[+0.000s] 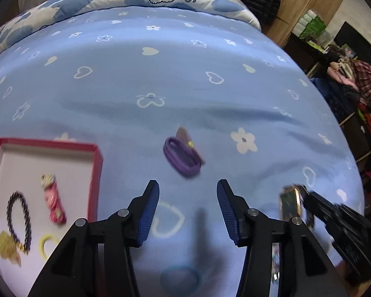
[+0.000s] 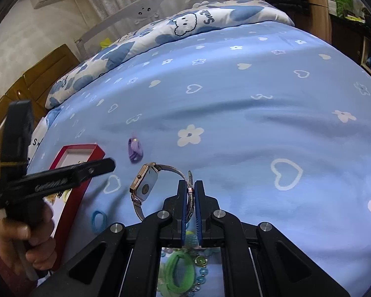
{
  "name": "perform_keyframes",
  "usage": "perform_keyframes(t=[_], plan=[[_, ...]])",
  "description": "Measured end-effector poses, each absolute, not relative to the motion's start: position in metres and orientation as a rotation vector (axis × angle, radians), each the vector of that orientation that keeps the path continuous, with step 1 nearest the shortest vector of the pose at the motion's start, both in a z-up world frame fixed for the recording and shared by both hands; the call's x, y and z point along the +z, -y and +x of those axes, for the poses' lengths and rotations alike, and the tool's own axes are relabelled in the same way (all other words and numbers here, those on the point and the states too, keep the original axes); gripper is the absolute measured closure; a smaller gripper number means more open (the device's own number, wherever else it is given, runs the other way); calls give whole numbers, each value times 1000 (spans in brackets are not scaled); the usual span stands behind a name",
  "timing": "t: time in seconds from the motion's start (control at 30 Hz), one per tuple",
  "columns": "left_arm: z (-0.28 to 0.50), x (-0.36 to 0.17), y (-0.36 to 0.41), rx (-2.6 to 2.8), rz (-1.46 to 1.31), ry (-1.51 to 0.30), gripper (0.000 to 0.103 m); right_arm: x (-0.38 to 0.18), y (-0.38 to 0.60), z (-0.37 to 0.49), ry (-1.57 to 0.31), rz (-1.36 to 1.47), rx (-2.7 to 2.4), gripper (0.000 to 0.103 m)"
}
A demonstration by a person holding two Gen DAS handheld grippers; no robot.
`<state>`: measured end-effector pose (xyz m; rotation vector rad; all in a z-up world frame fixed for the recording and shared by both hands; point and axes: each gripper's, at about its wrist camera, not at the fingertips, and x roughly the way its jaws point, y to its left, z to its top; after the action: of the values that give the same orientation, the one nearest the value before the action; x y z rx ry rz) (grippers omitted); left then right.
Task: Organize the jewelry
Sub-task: 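Grasp the purple bow hair tie with the left gripper while the right gripper holds the watch, then carry the hair tie and watch into the tray and open both grippers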
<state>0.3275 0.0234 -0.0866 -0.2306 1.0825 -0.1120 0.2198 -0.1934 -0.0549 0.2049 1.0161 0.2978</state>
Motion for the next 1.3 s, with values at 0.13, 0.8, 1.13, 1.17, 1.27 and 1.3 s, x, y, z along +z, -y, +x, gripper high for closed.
perform_keyframes(t=[0.13, 0.8, 1.13, 1.17, 1.27, 1.3], plan=[[356, -100, -9, -92, -183, -1102, 55, -59, 199, 223, -1025, 224, 294, 98], [299, -75, -30, -131, -223, -1007, 95, -47, 182, 218, -1007, 248, 345, 98], [217, -33, -81, -74, -298, -924, 95, -27, 133, 206, -984, 214, 444, 98], [209, -30, -86, -66, -306, -918, 95, -25, 127, 204, -982, 209, 457, 98], [189, -23, -99, -42, -315, -905, 95, -22, 112, 200, -978, 196, 488, 98], [183, -21, -103, -33, -320, -902, 95, -21, 108, 199, -978, 193, 495, 98]])
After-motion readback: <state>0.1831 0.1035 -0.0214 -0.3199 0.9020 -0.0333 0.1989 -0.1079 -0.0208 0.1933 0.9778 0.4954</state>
